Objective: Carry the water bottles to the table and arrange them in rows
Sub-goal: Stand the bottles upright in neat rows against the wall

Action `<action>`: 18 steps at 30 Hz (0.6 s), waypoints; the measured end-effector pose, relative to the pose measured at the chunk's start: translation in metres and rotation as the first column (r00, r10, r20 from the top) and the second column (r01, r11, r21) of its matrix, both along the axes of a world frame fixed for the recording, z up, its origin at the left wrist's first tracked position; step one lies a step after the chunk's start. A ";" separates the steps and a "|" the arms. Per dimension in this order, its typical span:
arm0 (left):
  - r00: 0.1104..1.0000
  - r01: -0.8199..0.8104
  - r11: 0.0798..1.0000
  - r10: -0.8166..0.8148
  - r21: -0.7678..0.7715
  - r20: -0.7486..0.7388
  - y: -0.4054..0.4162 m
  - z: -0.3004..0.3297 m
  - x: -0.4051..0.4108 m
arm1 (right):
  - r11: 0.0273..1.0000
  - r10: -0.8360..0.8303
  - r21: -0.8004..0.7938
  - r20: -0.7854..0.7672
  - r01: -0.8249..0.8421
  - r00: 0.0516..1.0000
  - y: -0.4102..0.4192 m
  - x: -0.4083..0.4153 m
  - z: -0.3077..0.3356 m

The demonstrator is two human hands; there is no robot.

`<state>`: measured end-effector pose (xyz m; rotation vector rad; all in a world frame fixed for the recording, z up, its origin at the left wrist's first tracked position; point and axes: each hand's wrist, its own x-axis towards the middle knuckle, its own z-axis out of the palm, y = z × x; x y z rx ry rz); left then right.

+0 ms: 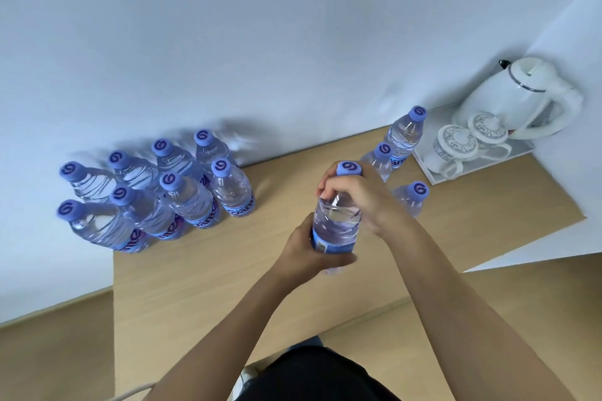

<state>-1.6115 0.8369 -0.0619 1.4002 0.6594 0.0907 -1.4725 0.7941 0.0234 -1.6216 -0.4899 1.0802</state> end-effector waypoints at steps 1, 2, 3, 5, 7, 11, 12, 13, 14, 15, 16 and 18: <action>1.000 0.011 1.000 -0.011 -0.008 0.015 0.004 0.009 -0.005 | 1.000 0.012 0.009 -0.025 -0.012 1.000 0.006 -0.001 0.009; 0.999 0.028 1.000 -0.027 -0.015 0.030 0.009 0.019 -0.009 | 1.000 0.025 0.017 -0.054 -0.024 0.998 0.012 -0.003 0.018; 0.998 0.048 0.999 -0.047 -0.021 0.042 0.013 0.028 -0.015 | 0.999 0.044 0.031 -0.078 -0.042 0.996 0.018 -0.005 0.027; 0.995 0.076 0.996 -0.072 -0.043 0.071 0.023 0.048 -0.027 | 0.994 0.090 0.066 -0.122 -0.082 0.988 0.028 -0.010 0.044; 0.992 0.086 0.994 -0.080 -0.063 0.096 0.033 0.063 -0.042 | 0.989 0.131 0.094 -0.184 -0.115 0.974 0.039 -0.018 0.061; 0.983 0.100 0.993 -0.089 -0.063 0.162 0.042 0.090 -0.072 | 0.975 0.205 0.142 -0.281 -0.171 0.938 0.054 -0.038 0.089; 0.985 0.059 0.997 -0.049 -0.057 0.163 0.043 0.095 -0.078 | 0.972 0.216 0.156 -0.285 -0.177 0.934 0.057 -0.044 0.095; 0.987 0.008 0.999 0.001 -0.050 0.161 0.043 0.100 -0.084 | 0.969 0.218 0.172 -0.271 -0.175 0.938 0.059 -0.051 0.100; 0.986 -0.035 0.998 0.042 -0.048 0.164 0.044 0.104 -0.089 | 0.967 0.211 0.191 -0.245 -0.166 0.946 0.061 -0.058 0.105; 0.982 -0.059 0.997 0.068 -0.054 0.174 0.045 0.107 -0.094 | 0.967 0.190 0.206 -0.183 -0.152 0.964 0.063 -0.066 0.108; 0.979 -0.075 0.995 0.085 -0.062 0.186 0.045 0.109 -0.099 | 0.969 0.152 0.211 -0.098 -0.129 0.983 0.066 -0.075 0.111; 0.971 -0.126 0.990 0.136 -0.066 0.196 0.044 0.116 -0.107 | 0.974 0.025 0.220 0.094 -0.045 0.995 0.069 -0.094 0.115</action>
